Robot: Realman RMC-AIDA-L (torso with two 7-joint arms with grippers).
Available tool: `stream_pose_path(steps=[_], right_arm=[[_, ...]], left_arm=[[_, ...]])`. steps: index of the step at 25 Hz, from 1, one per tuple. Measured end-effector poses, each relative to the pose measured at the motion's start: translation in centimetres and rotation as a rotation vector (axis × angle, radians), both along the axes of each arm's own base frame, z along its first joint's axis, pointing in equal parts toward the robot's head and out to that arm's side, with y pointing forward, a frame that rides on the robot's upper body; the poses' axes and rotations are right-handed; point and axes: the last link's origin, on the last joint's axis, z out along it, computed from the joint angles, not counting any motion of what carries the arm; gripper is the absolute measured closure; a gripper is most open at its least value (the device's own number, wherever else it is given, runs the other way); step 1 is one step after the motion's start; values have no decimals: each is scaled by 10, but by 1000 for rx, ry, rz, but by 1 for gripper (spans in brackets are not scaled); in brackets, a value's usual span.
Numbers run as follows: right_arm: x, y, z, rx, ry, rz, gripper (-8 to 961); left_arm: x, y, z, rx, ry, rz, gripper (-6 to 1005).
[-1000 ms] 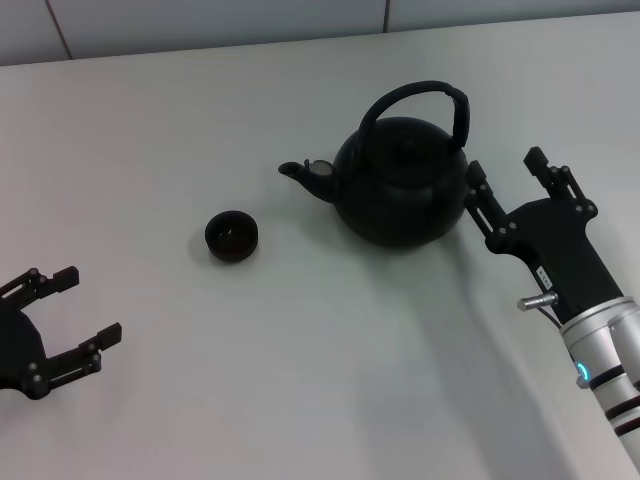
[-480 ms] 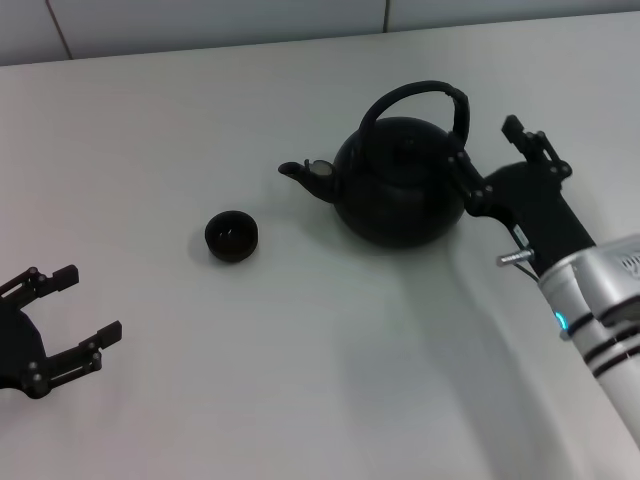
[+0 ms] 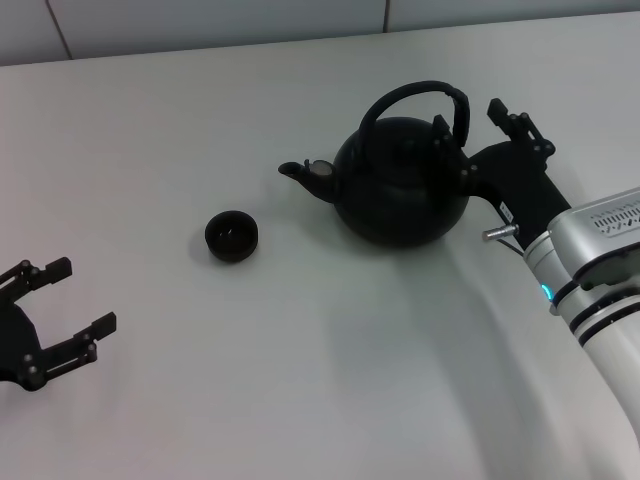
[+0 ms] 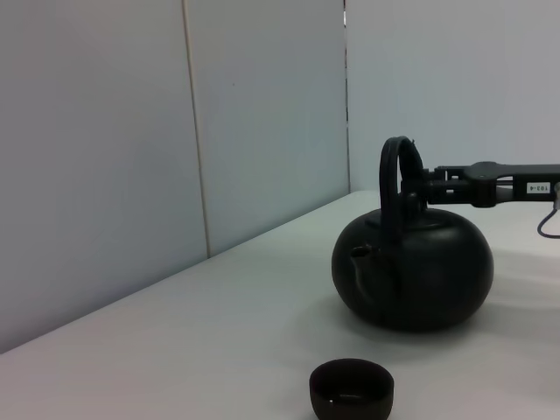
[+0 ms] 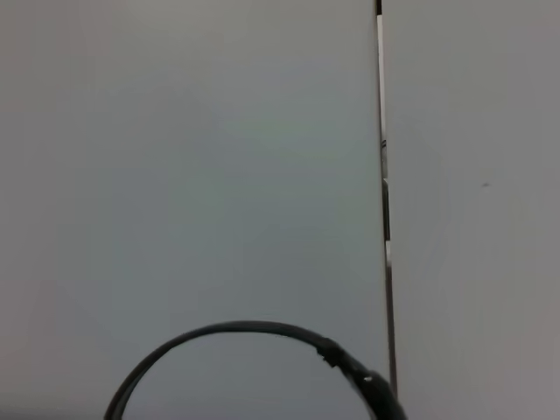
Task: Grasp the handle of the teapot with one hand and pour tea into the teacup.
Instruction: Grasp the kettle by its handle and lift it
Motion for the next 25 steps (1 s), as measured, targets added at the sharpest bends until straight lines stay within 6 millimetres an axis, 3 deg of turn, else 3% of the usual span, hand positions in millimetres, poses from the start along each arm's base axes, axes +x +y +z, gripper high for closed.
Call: stream_pose_path(steps=[11, 17, 25], right_arm=[[1, -1, -1, -7, -6, 4, 240], [-1, -1, -1, -11, -4, 10, 367], [-1, 0, -2, -13, -3, 11, 716]], left_arm=[[1, 0, -1, 2, -5, -1, 186], [0, -1, 0, 7, -7, 4, 187], [0, -2, 0, 9, -10, 6, 186]])
